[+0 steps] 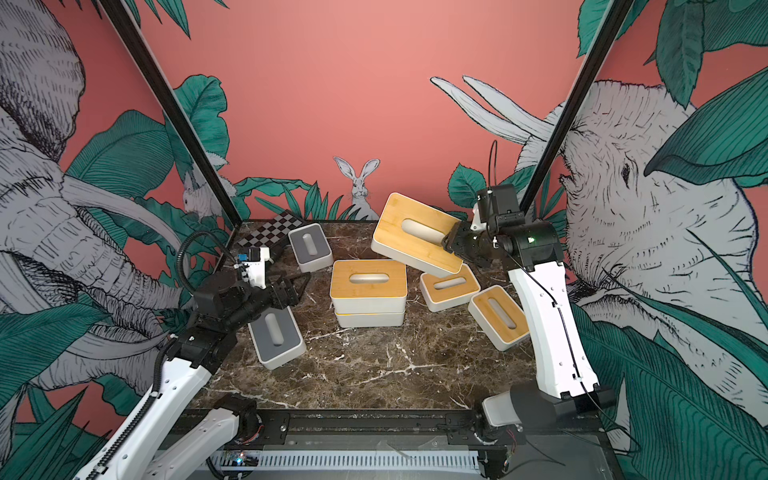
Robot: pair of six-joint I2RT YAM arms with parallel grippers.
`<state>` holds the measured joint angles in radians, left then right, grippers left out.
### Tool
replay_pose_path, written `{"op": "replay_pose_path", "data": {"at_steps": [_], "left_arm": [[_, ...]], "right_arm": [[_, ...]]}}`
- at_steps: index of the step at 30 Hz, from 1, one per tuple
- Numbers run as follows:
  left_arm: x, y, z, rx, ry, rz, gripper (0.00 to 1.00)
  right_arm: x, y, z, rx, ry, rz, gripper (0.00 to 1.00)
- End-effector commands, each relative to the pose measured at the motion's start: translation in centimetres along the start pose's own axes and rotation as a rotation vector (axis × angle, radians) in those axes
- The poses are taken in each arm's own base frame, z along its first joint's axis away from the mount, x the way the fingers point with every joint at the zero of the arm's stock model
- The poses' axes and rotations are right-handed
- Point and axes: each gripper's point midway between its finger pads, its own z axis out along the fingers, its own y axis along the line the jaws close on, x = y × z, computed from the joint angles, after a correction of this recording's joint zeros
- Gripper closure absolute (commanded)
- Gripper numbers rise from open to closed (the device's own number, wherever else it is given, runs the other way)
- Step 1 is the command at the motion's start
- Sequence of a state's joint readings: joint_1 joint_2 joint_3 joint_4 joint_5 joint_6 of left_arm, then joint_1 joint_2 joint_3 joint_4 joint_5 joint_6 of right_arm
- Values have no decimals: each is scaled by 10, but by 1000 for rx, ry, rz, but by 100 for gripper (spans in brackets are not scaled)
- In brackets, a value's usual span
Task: Stack the tissue boxes
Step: Place the tissue box at the tissue box.
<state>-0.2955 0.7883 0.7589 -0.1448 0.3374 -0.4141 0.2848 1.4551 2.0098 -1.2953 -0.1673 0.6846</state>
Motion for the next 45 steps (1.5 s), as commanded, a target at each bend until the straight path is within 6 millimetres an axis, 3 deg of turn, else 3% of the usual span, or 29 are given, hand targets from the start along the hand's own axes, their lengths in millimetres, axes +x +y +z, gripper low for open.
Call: {"op": "replay_pose_path", "data": {"at_steps": [1,6,7,17,24,45], "left_arm": [[-23,-19,-4,67,-46,-2,0],[-31,-26,-6,91,-60,-7,1],[-31,-27,-7,92,-62,-8,1],[-20,-21,-10,82,-62,-27,0],[-11,-15,-17,49,-64,-12,0],[1,-8,-18,29,-50,-2,0]], "right_arm": [[6,19,-9,-18,18,-90,81],[24,46,5,-23,100,-181,81],[26,51,16,-9,122,-196,81],[33,87,57,-22,214,-250,82],[44,88,77,22,269,-253,81],[57,75,99,103,343,-240,81]]}}
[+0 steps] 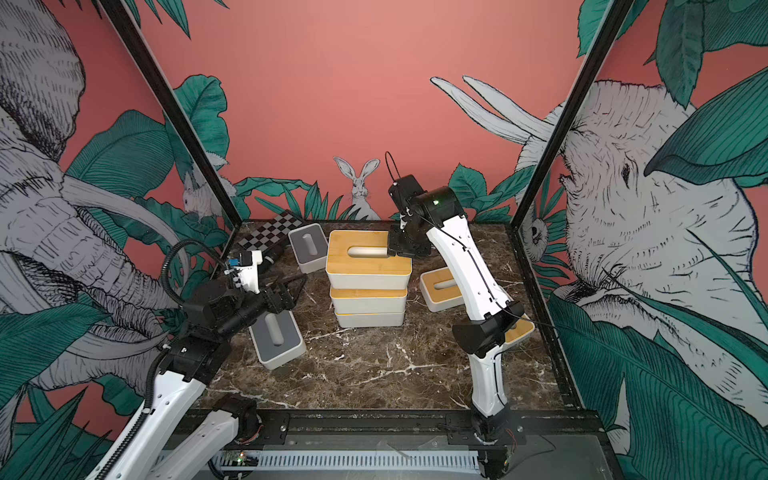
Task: Stack the tissue boxes
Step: Place the tissue box at the tissue box.
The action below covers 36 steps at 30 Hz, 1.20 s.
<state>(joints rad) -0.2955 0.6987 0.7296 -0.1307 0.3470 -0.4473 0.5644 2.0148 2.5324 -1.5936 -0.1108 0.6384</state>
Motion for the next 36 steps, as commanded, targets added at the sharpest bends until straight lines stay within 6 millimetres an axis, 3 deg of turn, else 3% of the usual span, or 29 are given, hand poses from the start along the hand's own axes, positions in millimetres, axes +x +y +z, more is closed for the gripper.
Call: {"op": "replay_pose_path", "data": {"at_steps": [1,16,20,27,31,36], "left_arm": [[8,4,0,-8,10,5,0],[11,8,3,-18,15,6,1],[10,7,5,-12,12,-1,0],[8,7,4,-18,12,9,0],[7,7,4,-16,11,9,1],[6,7,5,-22,7,10,1]], "right_arm": [[4,2,-11,-14,-15,8,81],[11,4,-1,-16,34,20,77],[9,5,-5,-26,15,20,62],[0,12,-15,-55,-25,18,48],[-2,14,-21,-71,-50,12,32],[-6,16,-28,-88,-81,9,26]]}}
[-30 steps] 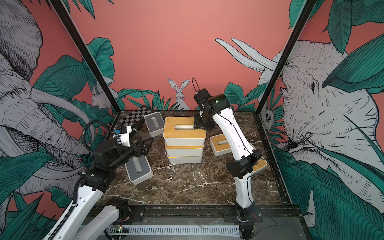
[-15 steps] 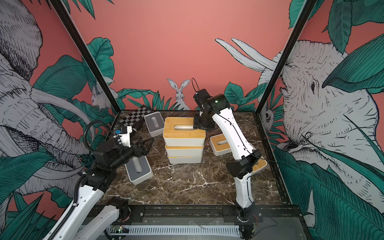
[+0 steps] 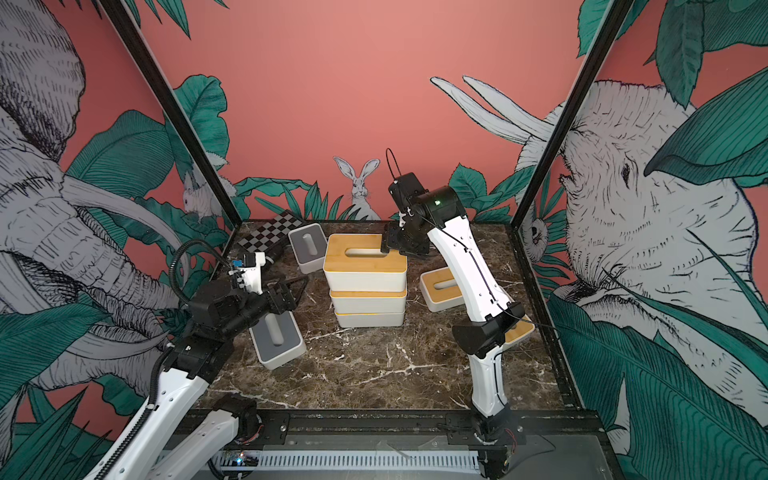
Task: Stack the tissue boxes
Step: Place the tissue box at the tissue box.
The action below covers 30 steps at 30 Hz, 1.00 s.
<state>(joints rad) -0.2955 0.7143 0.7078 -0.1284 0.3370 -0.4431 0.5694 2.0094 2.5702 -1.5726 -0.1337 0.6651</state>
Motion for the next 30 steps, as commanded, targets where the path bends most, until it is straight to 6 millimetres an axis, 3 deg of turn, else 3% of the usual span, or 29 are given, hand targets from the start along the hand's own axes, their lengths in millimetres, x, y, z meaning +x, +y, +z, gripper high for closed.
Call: {"op": "replay_pose_path", "data": {"at_steps": [1,6,11,14,20,30], "left_arm": [[-6,-2,-1,0,-19,19,1],[-11,-4,0,4,-21,6,1],[-23,-3,11,-4,-27,-70,1],[-31,-3,22,5,-16,-134,1],[-54,-27,53,133,64,-182,1],[-53,-37,91,175,225,-246,1]], "right_arm": [[-1,4,-17,-30,-42,-6,26],[-10,-5,-41,-24,-125,-13,23],[-24,-20,-72,-44,-247,-8,9],[-31,-31,-78,-76,-300,22,1],[-43,-22,-68,-318,-383,92,1],[-41,-4,-30,-436,-301,111,1]]}}
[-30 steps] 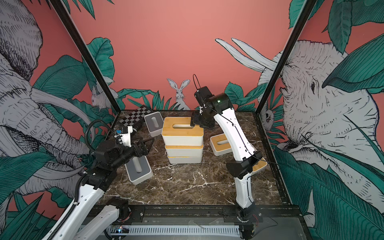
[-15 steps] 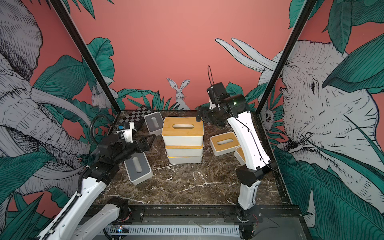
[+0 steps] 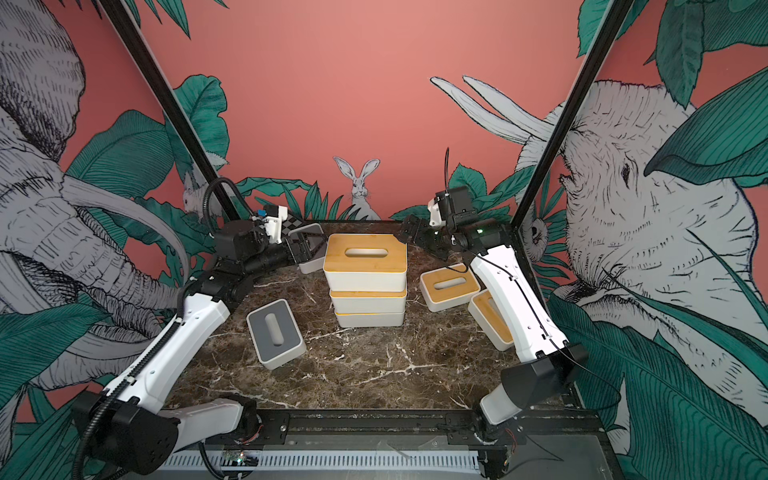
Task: Stack the tissue boxes
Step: Adjust the tissue box on the tissue box.
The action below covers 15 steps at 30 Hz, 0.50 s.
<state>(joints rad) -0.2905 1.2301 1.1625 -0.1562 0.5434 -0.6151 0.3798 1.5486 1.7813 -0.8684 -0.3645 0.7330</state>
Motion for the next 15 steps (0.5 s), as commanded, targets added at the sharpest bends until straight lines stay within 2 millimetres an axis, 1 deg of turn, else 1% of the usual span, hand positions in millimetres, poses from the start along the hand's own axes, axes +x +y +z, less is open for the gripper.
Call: {"op": "replay_pose_path", "data": {"at_steps": [1,3,5,9,12,15], "left_arm": [[8,-10,7,36,70,-37,1],[11,-17,12,48,89,-29,1],[14,-21,15,58,101,-28,1],[18,-26,19,71,111,-33,1],[23,-27,20,75,119,-41,1],[24,-31,19,89,114,-45,1]], "right_arm": [[-10,26,3,-120,-36,-15,1],[-7,22,6,-118,-33,-4,1],[-4,23,10,-134,-21,4,1],[6,17,19,-147,9,31,1],[11,14,21,-150,16,43,1],[12,17,18,-161,13,45,1]]}}
